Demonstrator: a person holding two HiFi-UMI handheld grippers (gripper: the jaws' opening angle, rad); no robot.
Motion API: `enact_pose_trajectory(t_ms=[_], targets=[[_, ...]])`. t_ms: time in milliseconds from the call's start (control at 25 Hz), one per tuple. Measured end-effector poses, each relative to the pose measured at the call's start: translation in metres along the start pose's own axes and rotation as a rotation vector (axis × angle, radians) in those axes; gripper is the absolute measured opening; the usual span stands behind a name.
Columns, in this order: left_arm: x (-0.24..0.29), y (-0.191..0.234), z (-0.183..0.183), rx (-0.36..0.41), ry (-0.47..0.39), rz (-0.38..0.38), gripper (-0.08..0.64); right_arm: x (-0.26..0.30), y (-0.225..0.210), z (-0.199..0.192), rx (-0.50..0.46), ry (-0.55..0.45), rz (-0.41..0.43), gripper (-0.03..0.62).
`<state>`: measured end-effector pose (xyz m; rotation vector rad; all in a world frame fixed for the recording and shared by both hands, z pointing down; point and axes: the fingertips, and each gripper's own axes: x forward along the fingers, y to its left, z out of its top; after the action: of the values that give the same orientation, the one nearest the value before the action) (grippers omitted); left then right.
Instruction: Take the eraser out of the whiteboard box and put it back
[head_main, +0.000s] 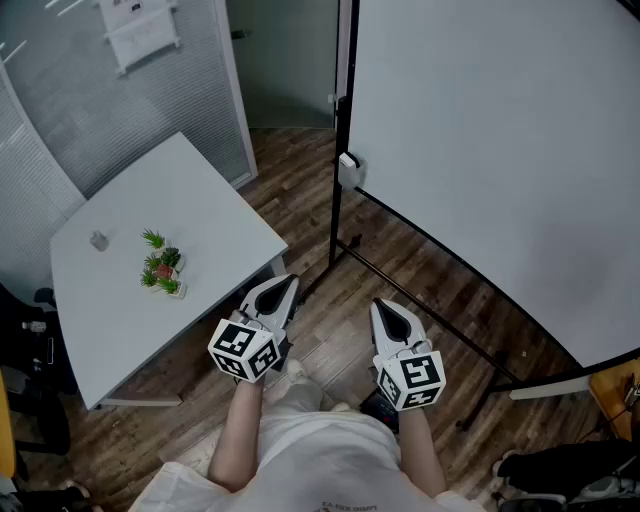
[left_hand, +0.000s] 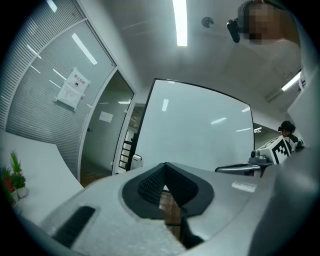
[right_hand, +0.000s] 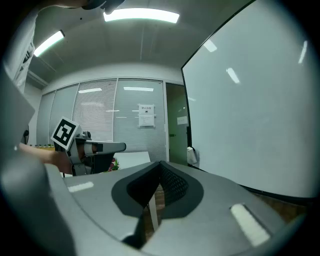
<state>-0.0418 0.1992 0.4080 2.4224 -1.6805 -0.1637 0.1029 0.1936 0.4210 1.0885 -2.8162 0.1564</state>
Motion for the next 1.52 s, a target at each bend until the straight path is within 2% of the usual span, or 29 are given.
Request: enact_pose_trajectory(t_ms=[360,480,520,560,600,640,720,880,1160,1520], targets=[[-0.007,-0.003,0.000,0.000,-0.006,0.010,0.006,-0.005,0.000,-0.002,0.010,0.002,-0.007,0.000],[-0.006,-0.001,-0.002,0.000,-0.015,0.026,0.005,-0.007,-0.003,0.001,0.031,-0.029,-0.012,0.002],[-0.004,0.000,-0.005,0.003,-0.013,0.038,0.046,-0.007,-0.002,0.002,0.045,-0.036,-0.001,0.004],[-0.001,0.001,-0.008,0.002,-0.003,0.048,0.208,-0.007,-0.001,0.001,0.064,-0.035,0.016,0.099],[0.002,0.000,-0.013,-0.004,0.015,0.053,0.330,-0.007,0.000,-0.001,0.084,-0.028,0.033,0.213],[0.004,-0.002,-0.016,-0.012,0.031,0.052,0.366,-0.007,-0.001,-0.002,0.100,-0.021,0.041,0.286],[0.008,-0.009,-0.019,-0.011,0.046,0.040,0.393,-0.009,-0.004,-0.004,0.113,-0.016,0.035,0.317],[0.013,-0.014,-0.021,0.020,0.061,0.030,0.403,-0.007,-0.009,-0.006,0.120,-0.014,0.036,0.324],[0.042,0.003,-0.019,0.026,0.080,0.017,0.403,0.017,-0.030,-0.005,0.135,-0.009,0.010,0.324],[0.140,0.068,-0.020,0.028,0.122,-0.057,0.402,0.109,-0.084,-0.006,0.149,0.024,-0.054,0.321]])
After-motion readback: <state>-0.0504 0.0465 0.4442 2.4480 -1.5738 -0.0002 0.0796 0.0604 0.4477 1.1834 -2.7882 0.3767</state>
